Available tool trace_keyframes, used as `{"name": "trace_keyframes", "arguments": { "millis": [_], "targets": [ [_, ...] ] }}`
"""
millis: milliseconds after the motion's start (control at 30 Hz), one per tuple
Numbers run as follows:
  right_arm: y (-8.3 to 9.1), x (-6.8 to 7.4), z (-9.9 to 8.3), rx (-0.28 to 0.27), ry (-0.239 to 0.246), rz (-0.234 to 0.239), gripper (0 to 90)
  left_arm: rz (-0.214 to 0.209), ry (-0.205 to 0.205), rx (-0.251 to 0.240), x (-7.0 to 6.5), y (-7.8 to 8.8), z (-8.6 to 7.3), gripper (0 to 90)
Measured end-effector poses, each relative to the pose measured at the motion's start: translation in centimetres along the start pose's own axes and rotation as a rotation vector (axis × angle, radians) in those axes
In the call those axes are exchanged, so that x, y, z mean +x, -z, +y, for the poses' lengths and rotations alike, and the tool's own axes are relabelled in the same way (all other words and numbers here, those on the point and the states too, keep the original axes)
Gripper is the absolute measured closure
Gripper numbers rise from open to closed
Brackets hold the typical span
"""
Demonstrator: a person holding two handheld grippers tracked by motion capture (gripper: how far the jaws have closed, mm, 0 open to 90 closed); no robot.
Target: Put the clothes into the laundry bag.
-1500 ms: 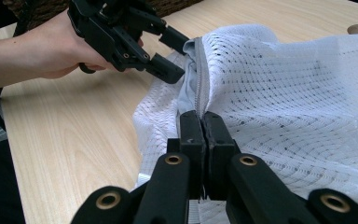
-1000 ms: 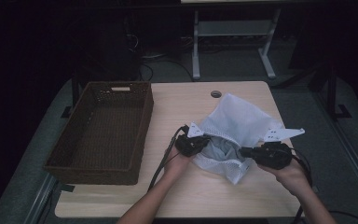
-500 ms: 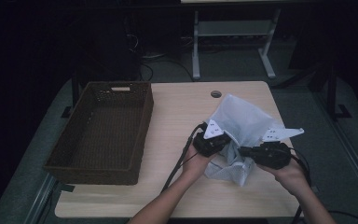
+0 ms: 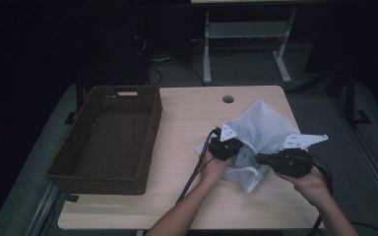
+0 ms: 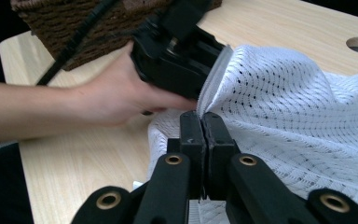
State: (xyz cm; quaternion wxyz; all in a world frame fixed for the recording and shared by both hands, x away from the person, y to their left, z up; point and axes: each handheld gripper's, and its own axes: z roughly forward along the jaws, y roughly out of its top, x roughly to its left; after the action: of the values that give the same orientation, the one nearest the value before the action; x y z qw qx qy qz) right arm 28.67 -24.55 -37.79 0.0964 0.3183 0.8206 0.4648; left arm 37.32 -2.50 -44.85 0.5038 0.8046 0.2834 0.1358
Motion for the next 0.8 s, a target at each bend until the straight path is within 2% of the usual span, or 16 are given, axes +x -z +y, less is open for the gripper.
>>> {"name": "trace_keyframes", "arguments": {
  "millis": [67,233,433,567,667,800],
  "targets": [
    [-0.2,-0.1,-0.1,0.005,-0.003,0.001,87.6,-0.017,0.004,0.019,0.3,1.1,0.1,70.7],
    [-1.2,0.1,0.0,0.021,0.003,0.013,87.4,-0.03,-0.025,0.081,1.3,4.8,0.1,62.8],
    [-2.7,0.9,0.9,0.047,0.03,0.025,87.0,-0.029,-0.03,0.124,2.2,8.6,-1.5,60.0],
    [-4.1,1.1,0.9,0.097,0.053,0.012,84.4,-0.023,-0.019,0.155,2.7,9.1,-3.1,60.1],
    [-4.5,1.3,1.3,0.104,0.06,-0.009,75.0,-0.027,-0.016,0.162,2.8,9.0,-3.3,60.2],
    [-4.9,2.3,3.2,0.099,0.116,-0.064,62.1,-0.037,-0.017,0.16,2.6,8.8,-3.3,60.2]
  ]
}}
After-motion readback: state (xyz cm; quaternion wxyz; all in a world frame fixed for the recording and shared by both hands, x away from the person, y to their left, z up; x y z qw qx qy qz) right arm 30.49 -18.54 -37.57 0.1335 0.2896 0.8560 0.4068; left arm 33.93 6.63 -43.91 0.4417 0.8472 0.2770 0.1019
